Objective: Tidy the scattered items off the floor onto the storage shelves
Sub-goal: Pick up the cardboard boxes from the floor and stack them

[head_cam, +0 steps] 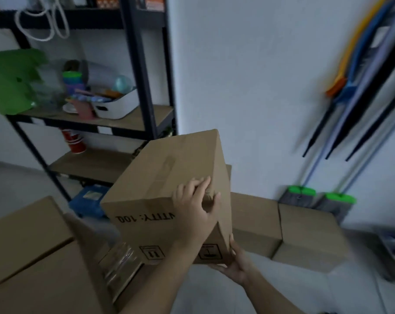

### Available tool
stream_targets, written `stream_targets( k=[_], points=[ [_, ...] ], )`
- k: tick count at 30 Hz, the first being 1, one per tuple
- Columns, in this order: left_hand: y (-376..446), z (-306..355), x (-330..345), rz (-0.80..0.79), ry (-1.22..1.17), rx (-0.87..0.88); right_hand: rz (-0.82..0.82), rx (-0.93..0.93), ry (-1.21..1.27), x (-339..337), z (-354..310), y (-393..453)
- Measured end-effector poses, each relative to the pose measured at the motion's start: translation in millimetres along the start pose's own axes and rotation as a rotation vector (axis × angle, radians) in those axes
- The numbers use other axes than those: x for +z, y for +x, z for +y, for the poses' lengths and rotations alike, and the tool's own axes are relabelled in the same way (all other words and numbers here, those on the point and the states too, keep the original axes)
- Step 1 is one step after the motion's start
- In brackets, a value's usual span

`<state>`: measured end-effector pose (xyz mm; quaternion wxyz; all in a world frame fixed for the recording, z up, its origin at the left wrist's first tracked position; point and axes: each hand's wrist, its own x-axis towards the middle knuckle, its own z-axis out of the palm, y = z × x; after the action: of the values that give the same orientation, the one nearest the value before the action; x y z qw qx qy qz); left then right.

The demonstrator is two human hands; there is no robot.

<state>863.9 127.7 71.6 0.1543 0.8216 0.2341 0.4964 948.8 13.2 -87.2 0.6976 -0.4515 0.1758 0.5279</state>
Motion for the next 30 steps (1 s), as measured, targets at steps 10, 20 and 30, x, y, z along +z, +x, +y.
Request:
stream_targets(
  k=[10, 20, 30],
  points=[
    [11, 24, 34, -0.285, -0.262, 0.113, 0.139, -0.246, 0.358, -26, 7, -22],
    [28, 52, 149, -0.606, -0.541, 0.209, 0.192, -0.292, 0.445, -84, -45, -12],
    [70, 55, 300, -0.662, -0.5, 0.129, 0.176, -0.109, 0.446, -132, -171, 55]
  ],
)
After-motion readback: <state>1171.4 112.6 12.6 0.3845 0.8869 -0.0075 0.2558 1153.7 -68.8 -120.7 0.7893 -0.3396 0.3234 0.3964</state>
